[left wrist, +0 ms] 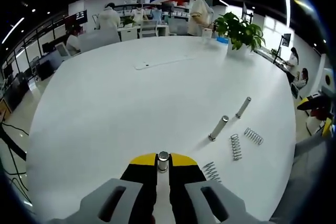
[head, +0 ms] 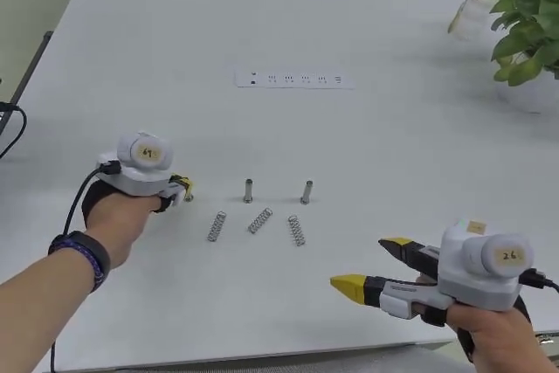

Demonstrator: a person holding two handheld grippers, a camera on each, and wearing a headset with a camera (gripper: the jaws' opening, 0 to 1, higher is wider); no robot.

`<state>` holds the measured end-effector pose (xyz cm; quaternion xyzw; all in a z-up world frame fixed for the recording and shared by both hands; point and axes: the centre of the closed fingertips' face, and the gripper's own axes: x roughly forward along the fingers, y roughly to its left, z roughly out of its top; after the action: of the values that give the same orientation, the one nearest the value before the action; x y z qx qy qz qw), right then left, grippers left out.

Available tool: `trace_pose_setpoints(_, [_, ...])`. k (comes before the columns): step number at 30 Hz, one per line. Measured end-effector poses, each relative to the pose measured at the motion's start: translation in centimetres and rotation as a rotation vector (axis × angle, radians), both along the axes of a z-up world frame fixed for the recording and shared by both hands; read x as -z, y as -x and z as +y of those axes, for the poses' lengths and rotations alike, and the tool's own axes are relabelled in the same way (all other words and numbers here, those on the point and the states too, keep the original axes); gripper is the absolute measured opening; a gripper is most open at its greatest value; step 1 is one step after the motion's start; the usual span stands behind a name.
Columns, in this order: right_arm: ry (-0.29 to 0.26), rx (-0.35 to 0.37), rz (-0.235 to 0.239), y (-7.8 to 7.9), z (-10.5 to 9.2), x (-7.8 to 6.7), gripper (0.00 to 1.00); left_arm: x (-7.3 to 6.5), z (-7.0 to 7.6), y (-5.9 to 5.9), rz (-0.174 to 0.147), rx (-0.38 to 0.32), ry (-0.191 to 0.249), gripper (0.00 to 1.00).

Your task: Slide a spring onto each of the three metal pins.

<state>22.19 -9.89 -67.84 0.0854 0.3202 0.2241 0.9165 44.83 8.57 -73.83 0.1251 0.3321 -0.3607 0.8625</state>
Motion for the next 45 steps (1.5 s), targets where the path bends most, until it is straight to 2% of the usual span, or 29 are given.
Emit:
trace_pose_setpoints(13, [-0.003, -0.003, 0.007, 0.3, 0.3, 0.3, 0.71, 0.0, 0.2, 0.4, -0.012, 0.024, -0.008, 0.0])
trace_pose_setpoints(22, [-0.003, -0.001, 0.007, 0.2, 0.2, 0.3, 0.71, 0.3, 0.4, 0.7, -0.011, 0.039, -0.032, 0.0])
trace_pose_setpoints(32, [-0.004, 0.0, 0.009, 0.2, 0.2, 0.3, 0.71, 0.6, 0.3, 0.6, -0.013, 0.04, -0.041, 0.0])
trace_pose_setpoints(38, [-0.006, 0.002, 0.007, 0.2, 0.1, 0.3, 0.71, 0.8, 0.5, 0.7, -0.003, 0.038, -0.038, 0.01])
trace_pose_setpoints(43, [-0.009, 0.006, 0.004, 0.2, 0.1, 0.2, 0.71, 1.1, 0.8, 1.1, 0.001, 0.052, -0.063, 0.05])
trace_pose_setpoints(45, [-0.014, 0.012, 0.001, 0.2, 0.0, 0.2, 0.71, 1.2, 0.6, 1.3, 0.008, 0.062, -0.058, 0.07])
